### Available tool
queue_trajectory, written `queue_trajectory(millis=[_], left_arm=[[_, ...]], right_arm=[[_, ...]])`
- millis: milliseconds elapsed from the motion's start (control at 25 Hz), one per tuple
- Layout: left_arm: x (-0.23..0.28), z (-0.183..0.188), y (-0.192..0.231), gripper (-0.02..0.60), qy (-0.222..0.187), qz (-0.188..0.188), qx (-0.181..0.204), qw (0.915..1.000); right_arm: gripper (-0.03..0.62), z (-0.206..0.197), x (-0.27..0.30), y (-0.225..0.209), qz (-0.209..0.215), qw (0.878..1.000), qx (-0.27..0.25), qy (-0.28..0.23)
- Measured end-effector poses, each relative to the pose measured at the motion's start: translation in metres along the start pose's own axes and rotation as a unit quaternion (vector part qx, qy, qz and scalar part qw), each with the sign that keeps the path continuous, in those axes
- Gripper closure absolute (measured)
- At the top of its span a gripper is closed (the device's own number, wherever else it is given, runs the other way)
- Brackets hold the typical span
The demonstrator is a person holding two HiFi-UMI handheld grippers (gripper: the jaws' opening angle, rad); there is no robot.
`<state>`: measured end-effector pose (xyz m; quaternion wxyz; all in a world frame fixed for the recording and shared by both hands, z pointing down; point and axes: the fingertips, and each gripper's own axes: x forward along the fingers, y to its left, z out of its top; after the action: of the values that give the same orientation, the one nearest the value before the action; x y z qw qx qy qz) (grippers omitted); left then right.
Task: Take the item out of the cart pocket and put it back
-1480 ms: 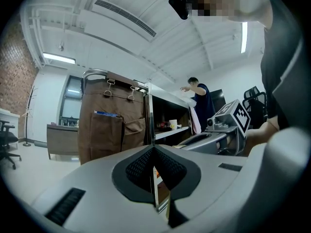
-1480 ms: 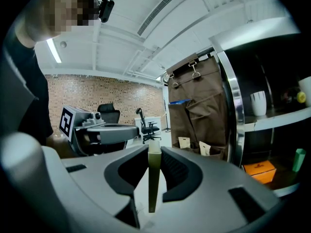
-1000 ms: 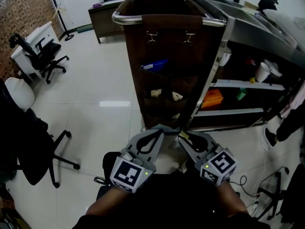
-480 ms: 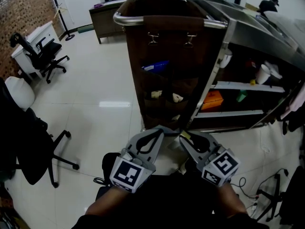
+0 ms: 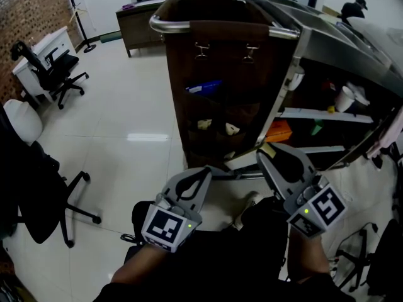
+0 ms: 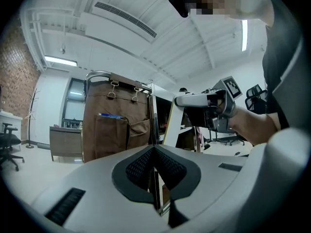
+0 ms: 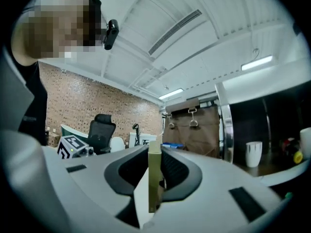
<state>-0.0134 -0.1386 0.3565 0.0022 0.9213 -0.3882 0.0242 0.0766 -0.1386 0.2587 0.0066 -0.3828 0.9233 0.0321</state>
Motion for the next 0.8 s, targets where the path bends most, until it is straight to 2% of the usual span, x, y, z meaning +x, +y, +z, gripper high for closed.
queue_trajectory(millis=[400,800], left_arm=[[0.000,0.005,-0.001,0.581,-0.005,-0.002,0.004,1.0000],[-0.004,0.004,0.001,0.581,-0.005,0.003,0.002,1.0000]], right_arm=[[0.505,0.093,0.004,-0.023,-0.027,0.994,-0.089,-0.064],[0.505,0.128,0.027,-0.051,-0.053,0.988,-0.122,-0.083]])
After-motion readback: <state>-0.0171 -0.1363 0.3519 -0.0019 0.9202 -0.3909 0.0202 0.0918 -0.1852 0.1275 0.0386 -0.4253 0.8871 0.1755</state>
